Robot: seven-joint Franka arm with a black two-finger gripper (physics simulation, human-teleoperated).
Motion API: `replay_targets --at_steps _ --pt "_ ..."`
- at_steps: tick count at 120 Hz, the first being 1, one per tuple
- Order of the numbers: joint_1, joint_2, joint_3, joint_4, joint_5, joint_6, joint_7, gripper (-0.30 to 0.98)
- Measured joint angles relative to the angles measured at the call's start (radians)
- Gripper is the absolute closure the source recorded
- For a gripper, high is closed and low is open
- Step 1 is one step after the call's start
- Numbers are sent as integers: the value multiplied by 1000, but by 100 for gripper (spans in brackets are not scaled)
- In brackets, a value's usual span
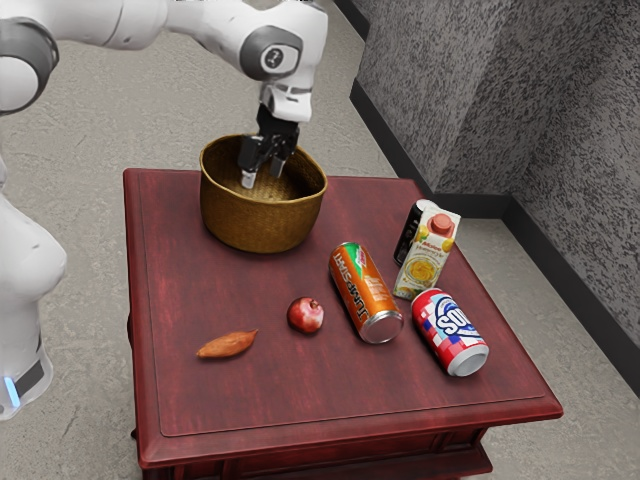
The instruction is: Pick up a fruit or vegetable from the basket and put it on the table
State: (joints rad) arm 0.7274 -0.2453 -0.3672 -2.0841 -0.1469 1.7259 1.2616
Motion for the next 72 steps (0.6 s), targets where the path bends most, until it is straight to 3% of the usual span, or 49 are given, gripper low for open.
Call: replay_targets --at_steps 72 --pt "51 40 -44 -35 -7 42 -227 0"
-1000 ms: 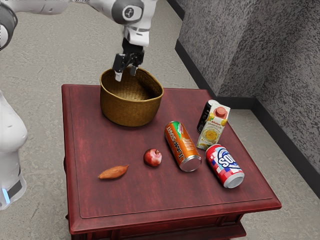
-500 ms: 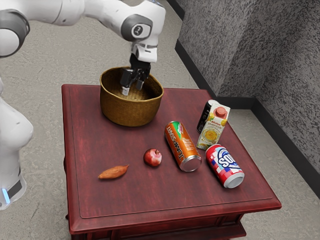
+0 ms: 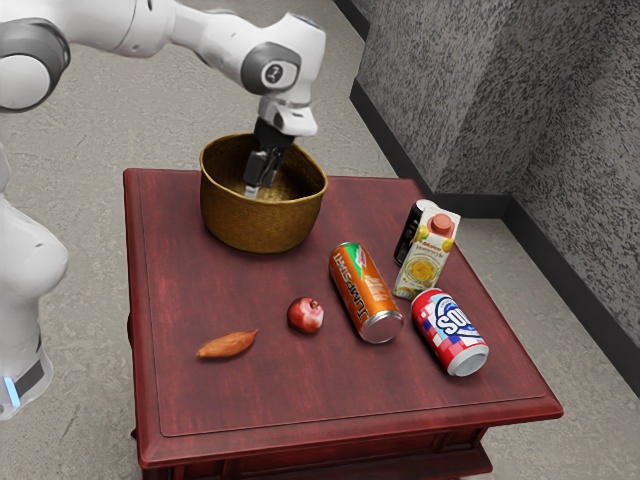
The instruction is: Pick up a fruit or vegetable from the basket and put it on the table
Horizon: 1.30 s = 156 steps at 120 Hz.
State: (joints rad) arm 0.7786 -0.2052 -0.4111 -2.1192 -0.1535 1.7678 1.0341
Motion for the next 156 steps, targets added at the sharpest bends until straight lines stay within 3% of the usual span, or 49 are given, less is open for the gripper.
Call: replay_targets --at_steps 129,156 --pt "1 35 -25 -110 3 163 -187 0" --pt "1 43 -34 -122 6 198 -208 11"
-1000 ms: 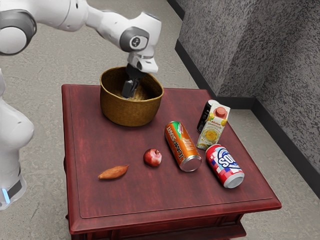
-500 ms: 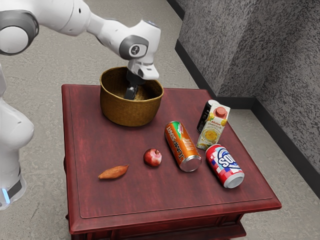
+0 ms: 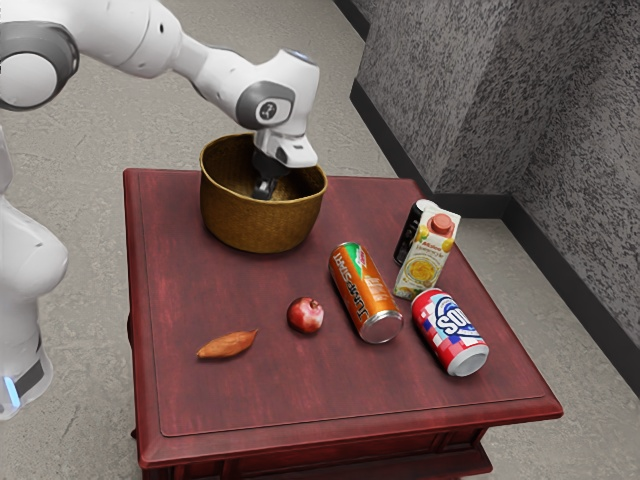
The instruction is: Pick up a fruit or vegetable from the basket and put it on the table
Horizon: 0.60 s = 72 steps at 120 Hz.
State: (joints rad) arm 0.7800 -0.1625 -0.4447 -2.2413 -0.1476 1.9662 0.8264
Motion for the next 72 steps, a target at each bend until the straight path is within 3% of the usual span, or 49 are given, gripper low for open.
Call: replay_targets --at_steps 19,25,46,61,72 --pt "5 20 0 0 4 20 -19 -7" --pt "5 21 0 1 7 24 -23 -8" --pt "3 18 0 3 28 32 -36 8" --pt "6 10 0 10 32 32 -39 31" --pt "8 5 2 17 36 31 -40 35"
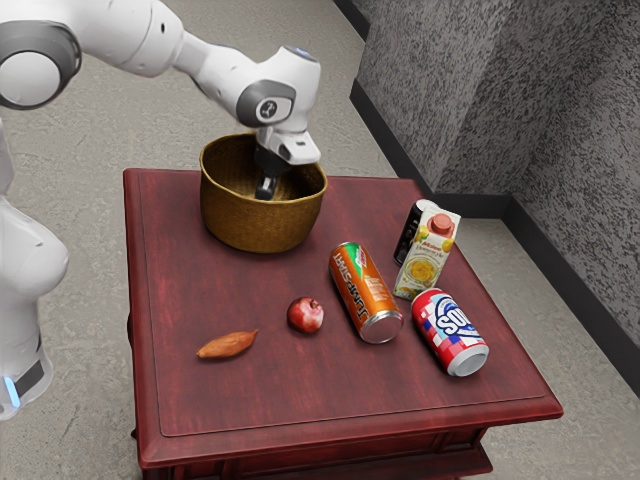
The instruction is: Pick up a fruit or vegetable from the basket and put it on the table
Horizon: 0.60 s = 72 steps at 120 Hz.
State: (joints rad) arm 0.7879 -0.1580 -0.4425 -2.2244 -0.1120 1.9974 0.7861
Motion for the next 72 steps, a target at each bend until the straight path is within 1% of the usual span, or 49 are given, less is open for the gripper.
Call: replay_targets --at_steps 2,6,9,19,43,49,59,66,72 --pt "0 -1 1 1 0 0 0 36" --pt "1 -2 3 4 1 0 1 43" --pt "1 -6 5 7 2 -1 1 44" --pt "2 -32 12 34 3 -13 4 41" --pt "-20 -188 35 105 -16 -112 27 40" --pt "-68 -234 71 111 -27 -145 36 41" --pt "-230 -327 148 105 -36 -207 50 41" --pt "-337 -391 168 96 -40 -252 59 42" --pt "-407 -434 174 82 -43 -285 66 43"
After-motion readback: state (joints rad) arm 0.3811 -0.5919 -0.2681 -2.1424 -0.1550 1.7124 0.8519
